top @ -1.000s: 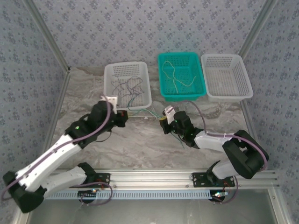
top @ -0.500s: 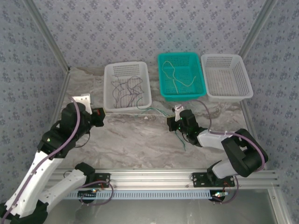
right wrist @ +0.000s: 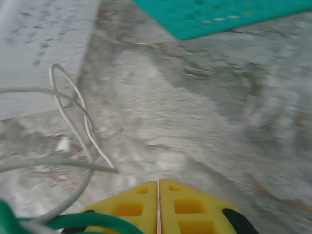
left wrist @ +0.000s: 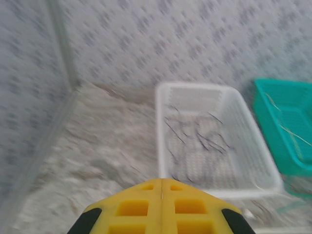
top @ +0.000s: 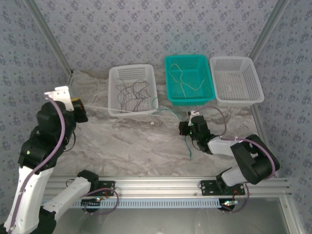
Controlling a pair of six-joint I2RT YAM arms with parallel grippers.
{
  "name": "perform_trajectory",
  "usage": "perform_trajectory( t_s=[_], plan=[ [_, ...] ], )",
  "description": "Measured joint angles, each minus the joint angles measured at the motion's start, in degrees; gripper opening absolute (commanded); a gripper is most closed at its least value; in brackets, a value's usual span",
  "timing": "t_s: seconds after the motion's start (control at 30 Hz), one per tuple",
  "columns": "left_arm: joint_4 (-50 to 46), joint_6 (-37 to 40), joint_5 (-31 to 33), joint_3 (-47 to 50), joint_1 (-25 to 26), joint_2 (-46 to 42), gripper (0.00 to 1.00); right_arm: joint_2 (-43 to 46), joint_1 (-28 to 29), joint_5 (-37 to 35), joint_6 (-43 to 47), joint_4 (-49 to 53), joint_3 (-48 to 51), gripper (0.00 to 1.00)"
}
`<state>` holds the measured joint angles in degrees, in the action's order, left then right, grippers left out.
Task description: Untangle the cables
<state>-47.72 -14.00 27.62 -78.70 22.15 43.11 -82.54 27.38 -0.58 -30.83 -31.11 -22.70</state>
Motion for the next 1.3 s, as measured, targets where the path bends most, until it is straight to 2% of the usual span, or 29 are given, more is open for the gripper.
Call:
perform_trajectory(
  t_s=[0.03,0.07,0.13,0.17,0.3,0.37,0.5,0.6,0.77,0.87,1.0,1.17,1.3],
  plan=[
    [1.4,1.1,3.3,-1.4,-0.8,-0.3,0.0,-0.5,-1.3,-2.0,-0.9,1.5,0.5,0.17],
    [3.1,1.8,6.4,-2.8,-1.5,-0.9,0.0,-1.0,-2.6,-3.9,-1.7,3.3,1.1,0.29],
    [5.9,2.4,8.8,-4.4,-1.9,-2.1,0.0,-1.6,-3.6,-5.7,-2.7,4.3,1.9,0.53],
    [6.8,2.4,8.7,-4.9,-1.9,-3.1,0.0,-1.2,-2.9,-6.4,-2.9,4.8,1.3,0.61],
    [10.0,1.5,1.3,-3.4,-2.0,-3.5,0.0,1.8,-0.7,-7.7,-0.9,8.7,0.9,0.78],
    [11.2,0.4,-4.2,-1.1,-2.0,-1.2,0.0,6.7,1.7,-9.6,0.4,14.4,0.9,0.93],
    [12.0,-1.1,-14.7,1.6,-2.0,5.0,0.0,19.8,4.5,-11.3,3.1,23.5,-0.5,0.95],
    [12.4,-2.0,-21.4,1.6,-2.0,9.2,0.0,29.0,4.9,-9.6,6.2,27.5,-3.0,0.94],
    [14.8,-4.1,-31.1,0.9,-2.0,9.9,0.0,36.0,7.2,4.2,13.6,27.5,-8.5,0.95],
    [17.9,-5.9,-37.4,0.5,-2.0,10.5,0.0,35.3,9.9,11.4,17.1,24.9,-11.6,0.95],
    [22.3,-8.4,-44.2,0.7,-0.7,12.8,0.01,30.3,13.6,16.1,21.5,21.7,-16.7,0.95],
    [27.4,-11.1,-47.9,4.5,4.5,15.4,0.01,20.9,17.6,18.9,26.9,15.0,-21.8,0.95],
    [28.3,-11.2,-49.1,5.0,7.5,17.5,0.01,12.1,19.3,19.7,29.4,8.4,-23.6,0.91]
  ],
)
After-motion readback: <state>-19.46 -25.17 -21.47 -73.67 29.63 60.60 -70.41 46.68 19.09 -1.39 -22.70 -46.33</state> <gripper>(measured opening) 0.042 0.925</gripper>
